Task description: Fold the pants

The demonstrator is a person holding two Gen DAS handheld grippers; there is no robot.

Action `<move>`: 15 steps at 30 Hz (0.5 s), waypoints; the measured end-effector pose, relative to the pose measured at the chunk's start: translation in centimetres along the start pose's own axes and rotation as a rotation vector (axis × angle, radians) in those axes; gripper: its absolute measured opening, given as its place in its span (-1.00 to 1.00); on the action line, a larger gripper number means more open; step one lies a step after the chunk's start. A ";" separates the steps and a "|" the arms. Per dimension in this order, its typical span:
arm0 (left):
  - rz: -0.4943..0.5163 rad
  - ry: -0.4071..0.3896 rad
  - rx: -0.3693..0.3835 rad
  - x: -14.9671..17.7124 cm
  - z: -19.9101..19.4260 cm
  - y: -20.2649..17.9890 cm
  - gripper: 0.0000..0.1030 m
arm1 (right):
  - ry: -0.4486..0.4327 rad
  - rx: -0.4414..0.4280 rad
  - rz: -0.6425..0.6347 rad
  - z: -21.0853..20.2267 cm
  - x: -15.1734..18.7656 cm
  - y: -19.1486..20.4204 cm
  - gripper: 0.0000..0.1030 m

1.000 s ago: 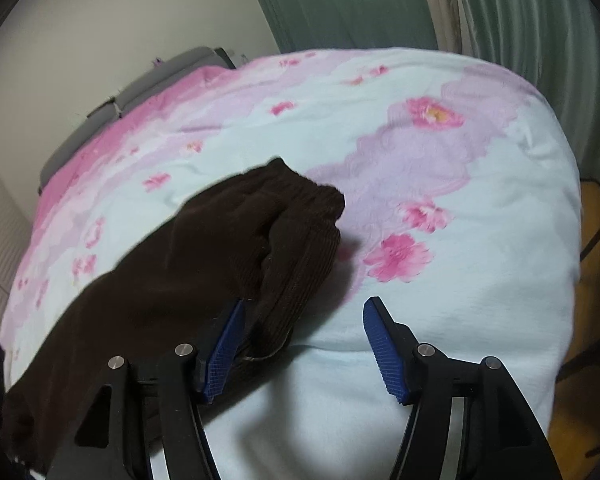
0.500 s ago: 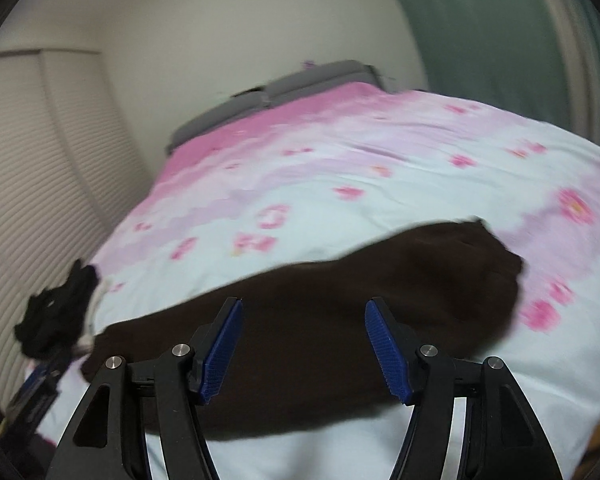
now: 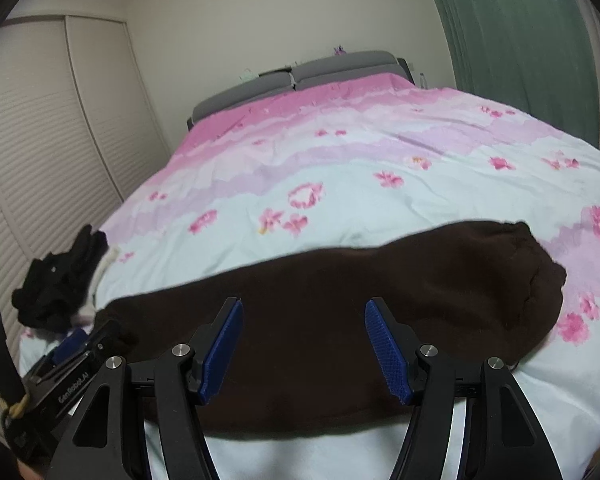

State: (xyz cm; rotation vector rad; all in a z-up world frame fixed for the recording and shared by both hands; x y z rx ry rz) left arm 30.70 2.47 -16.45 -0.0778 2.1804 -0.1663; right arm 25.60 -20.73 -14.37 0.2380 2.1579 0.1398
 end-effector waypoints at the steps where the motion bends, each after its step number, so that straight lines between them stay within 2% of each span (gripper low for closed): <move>1: 0.004 0.006 -0.003 0.2 0.2 0.1 0.44 | 0.007 0.001 -0.001 0.2 0.3 0.0 0.26; 5: 0.036 0.027 -0.025 1.0 0.7 1.2 0.44 | 0.049 -0.001 -0.014 1.0 2.0 0.2 0.26; 9: -0.008 0.080 -0.041 2.2 1.9 3.2 0.44 | 0.083 -0.005 -0.011 1.7 3.3 0.2 0.26; 15: 0.009 0.076 -0.063 2.3 1.4 3.0 0.45 | 0.107 -0.037 -0.004 2.1 3.6 1.0 0.26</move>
Point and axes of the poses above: each gripper's, at about its wrist camera, not at the fingertips, and z roughly the way its jaws point, y to its left, x to its underside, the point moved 8 cm from there along z, roughly the way its jaws point, and after that the axes turned 5 degrees about -z, right-handed, at the moved point
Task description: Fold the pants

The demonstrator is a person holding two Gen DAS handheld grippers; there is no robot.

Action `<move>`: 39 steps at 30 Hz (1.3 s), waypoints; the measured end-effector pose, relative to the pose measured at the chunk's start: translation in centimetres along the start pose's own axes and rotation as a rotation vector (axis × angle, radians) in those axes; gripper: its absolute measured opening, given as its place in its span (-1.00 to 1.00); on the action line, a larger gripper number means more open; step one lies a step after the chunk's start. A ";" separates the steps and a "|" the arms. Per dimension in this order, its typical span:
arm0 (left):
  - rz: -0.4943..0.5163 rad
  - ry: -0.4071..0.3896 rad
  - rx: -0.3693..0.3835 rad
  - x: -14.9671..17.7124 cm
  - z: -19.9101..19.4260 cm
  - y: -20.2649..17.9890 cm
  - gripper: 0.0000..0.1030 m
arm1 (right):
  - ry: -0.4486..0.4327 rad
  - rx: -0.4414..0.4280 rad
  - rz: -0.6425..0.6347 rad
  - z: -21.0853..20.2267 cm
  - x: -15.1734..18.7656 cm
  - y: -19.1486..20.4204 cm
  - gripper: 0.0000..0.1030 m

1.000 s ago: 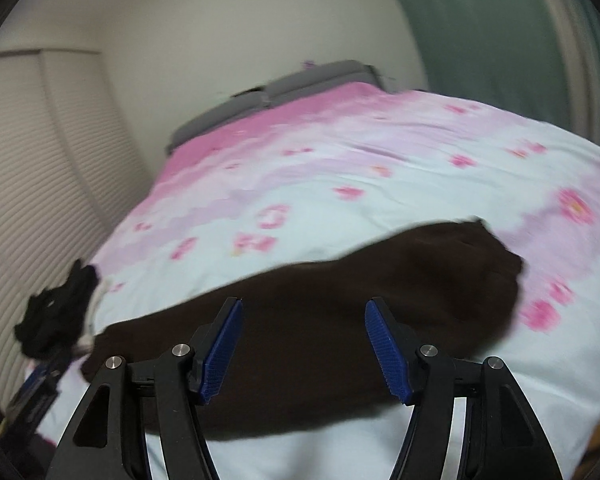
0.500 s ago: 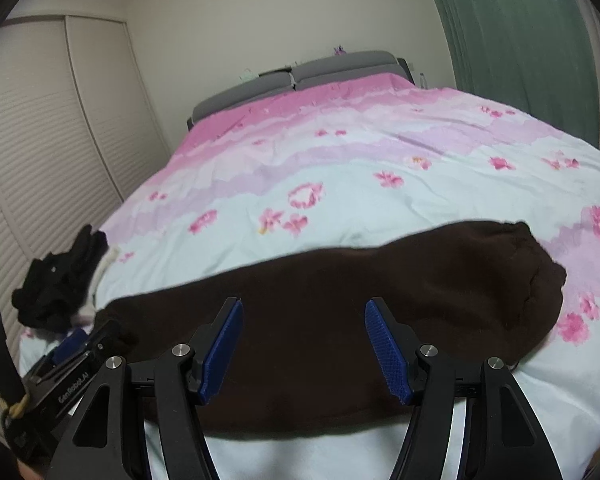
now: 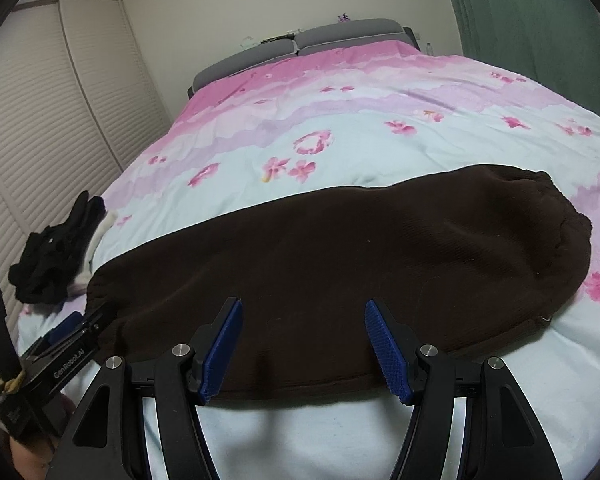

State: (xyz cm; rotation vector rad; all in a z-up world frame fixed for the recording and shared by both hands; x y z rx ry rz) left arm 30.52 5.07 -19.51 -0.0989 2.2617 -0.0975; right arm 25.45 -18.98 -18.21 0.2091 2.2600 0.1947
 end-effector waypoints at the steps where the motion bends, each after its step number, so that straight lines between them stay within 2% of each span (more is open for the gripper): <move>1: -0.009 0.002 0.002 0.0 -0.3 0.1 0.45 | -0.001 -0.004 -0.005 -0.1 -0.1 0.2 0.26; 7: -0.119 0.014 -0.033 0.6 -2.7 3.0 0.56 | -0.013 -0.060 -0.082 -0.4 -1.9 2.2 0.26; 11: -0.224 -0.005 -0.100 1.3 -3.7 5.7 0.57 | -0.025 -0.128 -0.222 0.3 -4.1 5.3 0.26; 14: -0.245 -0.005 -0.116 1.5 -3.1 6.2 0.59 | -0.011 -0.157 -0.319 1.0 -5.1 7.5 0.26; 20: -0.301 -0.008 -0.047 0.6 -1.7 5.7 0.59 | -0.002 -0.196 -0.343 1.0 -4.2 9.4 0.26; 26: -0.280 -0.108 0.026 -1.7 -1.4 4.5 0.59 | 0.031 -0.179 -0.293 1.7 -2.3 8.7 0.26; 28: -0.263 -0.072 0.032 -1.6 -0.1 4.1 0.60 | 0.039 -0.171 -0.283 1.9 -2.1 8.4 0.26; 30: -0.266 0.014 0.030 -0.6 1.9 4.1 0.60 | 0.045 -0.159 -0.279 2.1 -2.0 8.3 0.26; 32: -0.312 0.129 0.044 1.1 4.1 4.7 0.60 | 0.049 -0.152 -0.273 2.3 -2.1 8.4 0.26; 33: -0.334 0.163 0.051 1.6 4.8 5.0 0.60 | 0.050 -0.153 -0.268 2.3 -2.1 8.5 0.26; 36: -0.354 0.151 0.070 1.6 4.9 5.1 0.58 | 0.056 -0.165 -0.245 2.5 -1.9 8.9 0.26; 39: -0.345 0.089 0.079 1.1 3.4 4.7 0.36 | 0.070 -0.179 -0.232 2.4 -1.3 9.2 0.26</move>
Point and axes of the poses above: each gripper's, at about its wrist camera, not at the fingertips, and z roughly the way its jaws point, y to its left, x to its underside, the point moved 8 cm from there along z, roughly the way its jaws point, and after that the axes turned 5 degrees about -z, right-handed, at the moved point
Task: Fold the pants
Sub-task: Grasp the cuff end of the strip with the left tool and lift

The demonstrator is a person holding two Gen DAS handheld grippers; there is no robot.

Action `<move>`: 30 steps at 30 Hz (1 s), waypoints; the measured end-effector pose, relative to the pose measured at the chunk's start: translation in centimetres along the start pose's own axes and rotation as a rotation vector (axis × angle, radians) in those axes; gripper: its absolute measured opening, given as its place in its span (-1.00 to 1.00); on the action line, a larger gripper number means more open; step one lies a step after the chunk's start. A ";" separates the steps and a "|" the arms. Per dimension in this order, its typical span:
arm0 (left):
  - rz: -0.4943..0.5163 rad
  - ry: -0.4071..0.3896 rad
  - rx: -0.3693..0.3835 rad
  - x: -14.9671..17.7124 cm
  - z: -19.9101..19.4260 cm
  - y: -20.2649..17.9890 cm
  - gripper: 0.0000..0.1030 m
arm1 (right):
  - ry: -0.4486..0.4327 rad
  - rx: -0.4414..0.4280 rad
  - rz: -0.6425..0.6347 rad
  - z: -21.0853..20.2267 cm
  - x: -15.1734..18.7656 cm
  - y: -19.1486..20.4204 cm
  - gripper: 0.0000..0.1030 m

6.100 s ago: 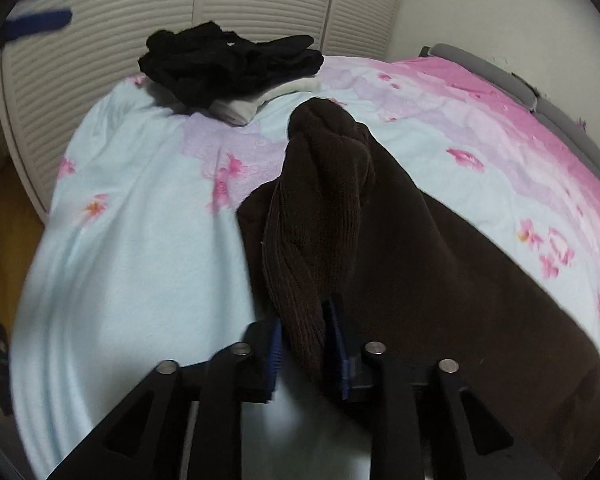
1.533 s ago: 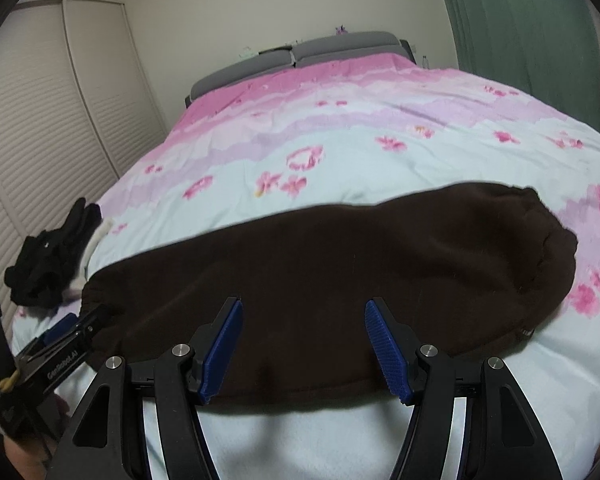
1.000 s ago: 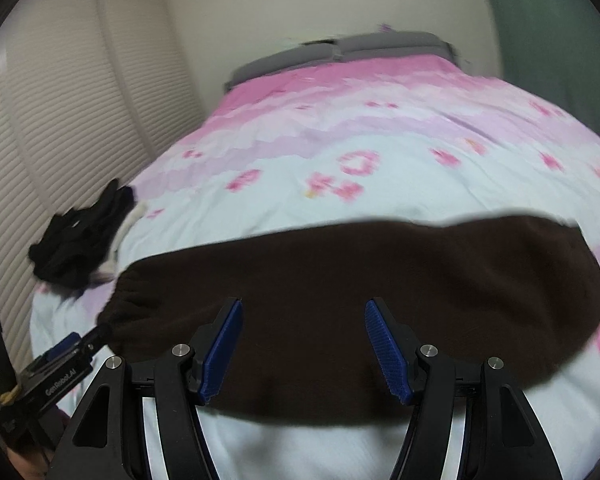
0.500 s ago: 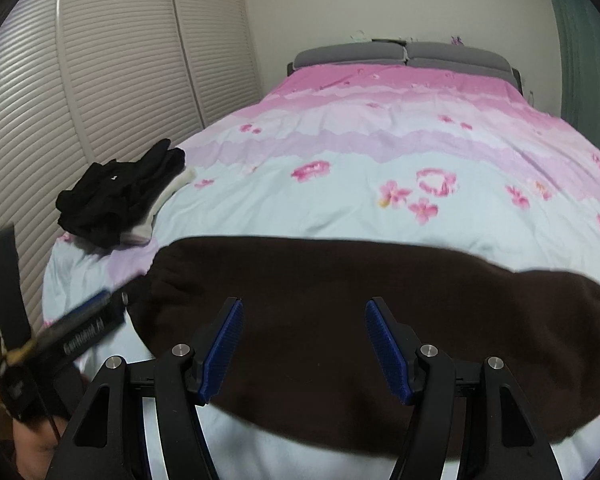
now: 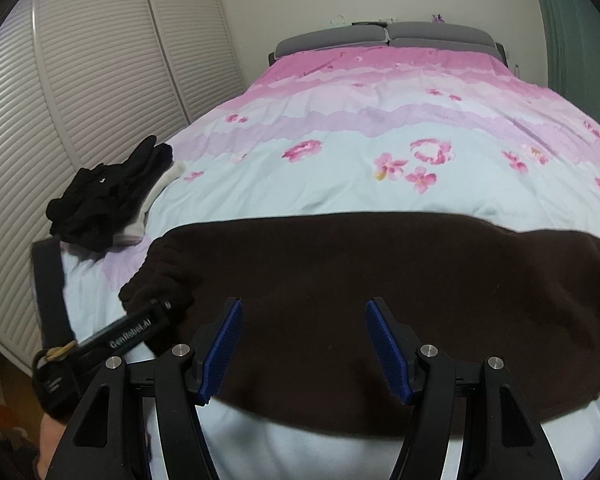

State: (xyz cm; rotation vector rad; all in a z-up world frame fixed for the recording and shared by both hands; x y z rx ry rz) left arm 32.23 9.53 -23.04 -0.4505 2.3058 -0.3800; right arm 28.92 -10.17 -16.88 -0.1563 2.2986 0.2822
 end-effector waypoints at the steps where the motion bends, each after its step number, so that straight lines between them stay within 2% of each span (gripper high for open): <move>1: 0.011 -0.025 0.005 -0.2 -0.6 -0.3 0.36 | -0.001 -0.005 0.001 -0.2 0.2 0.1 0.26; 5: 0.124 -0.125 0.008 -0.9 -2.1 -2.4 0.36 | -0.007 -0.004 -0.003 -1.1 0.7 -0.1 0.26; 8: 0.178 -0.156 -0.004 -1.1 -2.2 -3.2 0.36 | -0.005 0.002 0.020 -1.6 1.1 -0.9 0.26; 12: 0.165 -0.042 -0.025 -0.5 0.8 -2.4 0.37 | 0.009 0.006 0.073 -1.9 1.9 -2.3 0.26; 14: 0.126 0.031 -0.019 -0.1 2.4 -1.6 0.37 | 0.020 0.004 0.090 -1.9 2.3 -2.7 0.26; 16: 0.089 0.062 -0.005 0.0 3.1 -1.1 0.36 | 0.025 0.006 0.098 -1.8 2.5 -2.9 0.26; 17: 0.084 0.060 0.003 0.0 3.0 -1.0 0.30 | 0.025 0.005 0.101 -1.8 2.5 -2.9 0.26; 19: 0.094 0.050 0.004 0.0 2.6 -1.2 -0.10 | 0.022 -0.002 0.113 -1.9 2.5 -3.0 0.26; 21: 0.119 0.039 0.008 0.0 2.0 -1.6 -0.27 | 0.013 -0.011 0.124 -2.1 2.3 -3.0 0.26; 25: 0.152 0.013 -0.003 -0.3 0.6 -2.5 -0.38 | -0.012 -0.015 0.118 -3.0 1.9 -3.1 0.26; 30: 0.173 -0.058 0.016 -1.9 -2.4 -5.2 -0.40 | -0.062 0.010 0.126 -5.0 1.0 -5.2 0.26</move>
Point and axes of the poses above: each gripper's, at about its wrist camera, not at the fingertips, and z roughly the way its jaws point, y to its left, x to its underside, the point moved 8 cm from there along z, roughly the way its jaws point, and after that the axes turned 5 degrees about -z, right-handed, at the moved point
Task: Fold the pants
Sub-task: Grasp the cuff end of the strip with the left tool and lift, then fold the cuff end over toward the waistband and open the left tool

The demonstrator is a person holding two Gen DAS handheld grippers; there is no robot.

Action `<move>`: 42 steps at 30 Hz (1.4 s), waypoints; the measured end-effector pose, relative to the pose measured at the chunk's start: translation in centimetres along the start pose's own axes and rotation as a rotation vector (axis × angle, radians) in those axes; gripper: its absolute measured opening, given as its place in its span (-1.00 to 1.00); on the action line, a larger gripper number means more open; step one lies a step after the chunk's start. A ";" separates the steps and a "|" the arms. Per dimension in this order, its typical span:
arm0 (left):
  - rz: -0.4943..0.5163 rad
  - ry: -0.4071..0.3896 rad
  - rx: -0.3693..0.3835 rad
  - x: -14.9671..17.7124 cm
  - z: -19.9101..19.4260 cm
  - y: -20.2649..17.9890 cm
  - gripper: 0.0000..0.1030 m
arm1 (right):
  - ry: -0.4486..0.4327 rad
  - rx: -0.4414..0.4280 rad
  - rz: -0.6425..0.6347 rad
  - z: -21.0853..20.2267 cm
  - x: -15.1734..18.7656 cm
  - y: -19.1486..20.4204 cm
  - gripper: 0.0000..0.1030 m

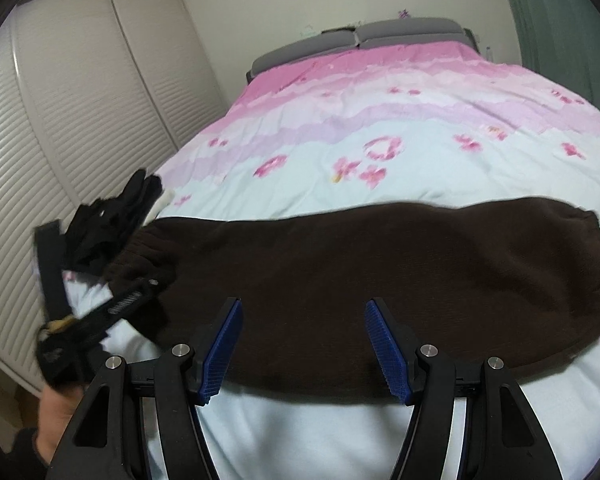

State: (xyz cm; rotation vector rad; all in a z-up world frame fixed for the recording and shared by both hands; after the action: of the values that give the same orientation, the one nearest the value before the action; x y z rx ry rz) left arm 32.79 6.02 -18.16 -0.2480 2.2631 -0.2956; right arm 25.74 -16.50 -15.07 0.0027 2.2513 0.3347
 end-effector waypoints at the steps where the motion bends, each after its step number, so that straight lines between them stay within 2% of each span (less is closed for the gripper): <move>1: 0.005 -0.016 0.010 -0.6 -0.6 -0.8 -0.40 | -0.008 0.006 0.005 -0.4 -0.3 -0.5 0.26; 6: 0.082 -0.101 0.084 -3.2 -4.0 -6.8 -0.40 | -0.056 0.048 0.049 -3.1 -1.9 -5.0 0.26; 11: 0.227 -0.152 0.173 -2.9 -5.6 -16.3 -0.41 | -0.110 0.108 0.097 -6.4 -3.0 -10.4 0.26; 15: 0.324 -0.111 0.233 0.1 -4.3 -23.7 -0.41 | -0.135 0.157 0.154 -8.8 -2.8 -15.3 0.26; 18: 0.396 -0.064 0.246 3.6 -2.2 -28.1 -0.41 | -0.134 0.194 0.197 -9.9 -1.9 -18.8 0.26; 23: 0.512 0.033 0.214 9.8 2.3 -33.2 -0.41 | -0.114 0.221 0.277 -10.4 0.3 -23.0 0.26; 28: 0.621 0.042 0.122 13.4 4.6 -34.5 -0.38 | -0.079 0.204 0.310 -9.5 2.0 -24.9 0.26; 33: 0.650 0.003 0.054 13.4 3.4 -34.6 -0.23 | -0.064 0.170 0.326 -9.2 2.8 -24.9 0.26; 39: 0.607 0.039 0.087 13.0 0.1 -34.1 -0.14 | -0.112 0.171 0.324 -11.5 1.7 -24.2 0.26; 42: 0.579 0.041 0.104 12.7 -1.5 -33.5 0.14 | -0.130 0.173 0.296 -12.8 0.9 -23.4 0.26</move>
State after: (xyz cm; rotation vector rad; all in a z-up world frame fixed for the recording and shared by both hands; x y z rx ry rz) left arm 26.18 -29.17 -16.45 0.4669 2.2391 -0.1091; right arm 18.09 -42.01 -13.60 0.4397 2.1429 0.2855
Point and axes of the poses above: each gripper's, at about its wrist camera, not at the fingertips, and z roughly the way its jaws point, y to its left, x to its underside, the point moved 8 cm from there along z, roughly the way its jaws point, and after that the axes turned 5 degrees about -z, right-handed, at the moved point
